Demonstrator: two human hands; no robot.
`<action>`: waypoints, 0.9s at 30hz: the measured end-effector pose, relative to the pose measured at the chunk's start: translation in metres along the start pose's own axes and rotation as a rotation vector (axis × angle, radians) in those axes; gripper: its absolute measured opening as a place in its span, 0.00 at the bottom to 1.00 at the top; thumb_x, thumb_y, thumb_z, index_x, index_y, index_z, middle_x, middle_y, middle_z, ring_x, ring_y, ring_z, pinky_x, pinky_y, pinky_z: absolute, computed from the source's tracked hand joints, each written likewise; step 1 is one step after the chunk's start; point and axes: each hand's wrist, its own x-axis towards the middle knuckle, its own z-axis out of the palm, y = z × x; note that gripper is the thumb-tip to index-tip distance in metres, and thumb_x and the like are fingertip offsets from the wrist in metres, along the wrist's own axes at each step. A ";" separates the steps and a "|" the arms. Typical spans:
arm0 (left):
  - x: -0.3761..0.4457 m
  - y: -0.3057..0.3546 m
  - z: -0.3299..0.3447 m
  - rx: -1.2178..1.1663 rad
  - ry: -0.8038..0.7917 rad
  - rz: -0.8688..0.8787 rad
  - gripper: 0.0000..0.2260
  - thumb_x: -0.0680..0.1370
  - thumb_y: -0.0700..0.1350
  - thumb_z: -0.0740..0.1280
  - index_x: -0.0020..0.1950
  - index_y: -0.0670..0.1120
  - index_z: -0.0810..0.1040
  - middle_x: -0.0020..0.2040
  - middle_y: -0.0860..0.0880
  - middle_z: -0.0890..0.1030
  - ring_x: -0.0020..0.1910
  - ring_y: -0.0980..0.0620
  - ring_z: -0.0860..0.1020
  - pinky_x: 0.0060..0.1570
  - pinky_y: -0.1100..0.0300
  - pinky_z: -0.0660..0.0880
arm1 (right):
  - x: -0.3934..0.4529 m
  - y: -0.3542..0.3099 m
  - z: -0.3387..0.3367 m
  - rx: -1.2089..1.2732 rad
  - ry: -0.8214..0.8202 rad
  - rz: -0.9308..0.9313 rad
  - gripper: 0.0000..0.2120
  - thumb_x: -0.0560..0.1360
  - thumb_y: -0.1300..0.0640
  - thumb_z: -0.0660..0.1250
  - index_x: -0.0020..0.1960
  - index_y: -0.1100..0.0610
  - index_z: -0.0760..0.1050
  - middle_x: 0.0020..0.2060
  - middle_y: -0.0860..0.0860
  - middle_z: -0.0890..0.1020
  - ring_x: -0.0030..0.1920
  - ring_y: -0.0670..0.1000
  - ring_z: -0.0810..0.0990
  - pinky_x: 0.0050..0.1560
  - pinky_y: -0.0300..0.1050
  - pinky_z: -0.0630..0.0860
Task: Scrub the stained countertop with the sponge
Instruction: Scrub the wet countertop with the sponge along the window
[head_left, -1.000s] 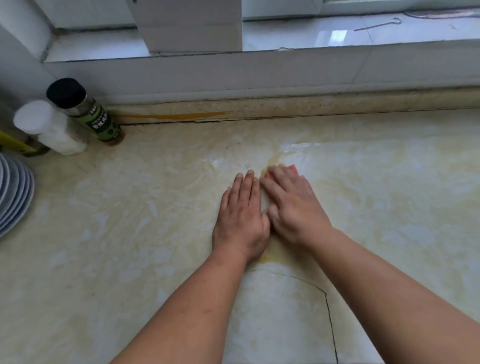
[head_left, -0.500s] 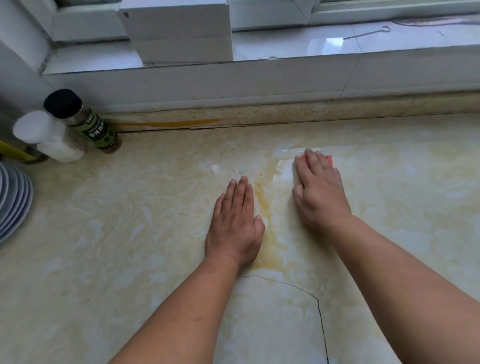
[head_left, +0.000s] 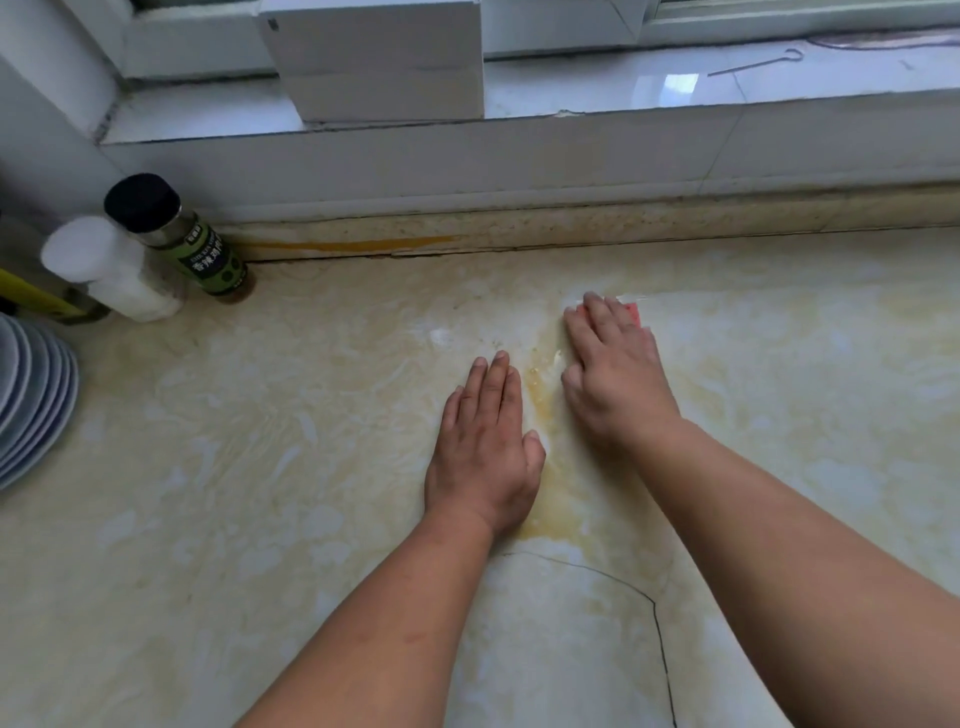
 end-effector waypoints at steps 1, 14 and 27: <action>0.000 0.000 0.000 0.000 -0.009 0.000 0.37 0.76 0.58 0.39 0.86 0.47 0.42 0.86 0.51 0.37 0.83 0.53 0.34 0.78 0.55 0.33 | -0.011 0.002 0.003 -0.010 -0.001 -0.018 0.31 0.79 0.52 0.54 0.82 0.49 0.53 0.82 0.48 0.48 0.81 0.52 0.42 0.80 0.58 0.45; -0.014 -0.047 -0.032 -0.099 0.009 0.014 0.30 0.87 0.53 0.52 0.86 0.46 0.45 0.86 0.51 0.40 0.83 0.53 0.36 0.82 0.55 0.38 | -0.202 -0.039 0.073 0.011 0.068 -0.138 0.34 0.71 0.51 0.59 0.77 0.53 0.67 0.80 0.51 0.60 0.81 0.55 0.53 0.74 0.56 0.57; -0.024 -0.079 -0.024 0.030 -0.030 -0.003 0.35 0.86 0.59 0.50 0.85 0.48 0.36 0.84 0.51 0.31 0.82 0.52 0.29 0.81 0.53 0.35 | -0.159 -0.060 0.061 -0.005 0.005 -0.067 0.34 0.76 0.48 0.52 0.82 0.49 0.55 0.82 0.44 0.47 0.81 0.48 0.40 0.79 0.58 0.50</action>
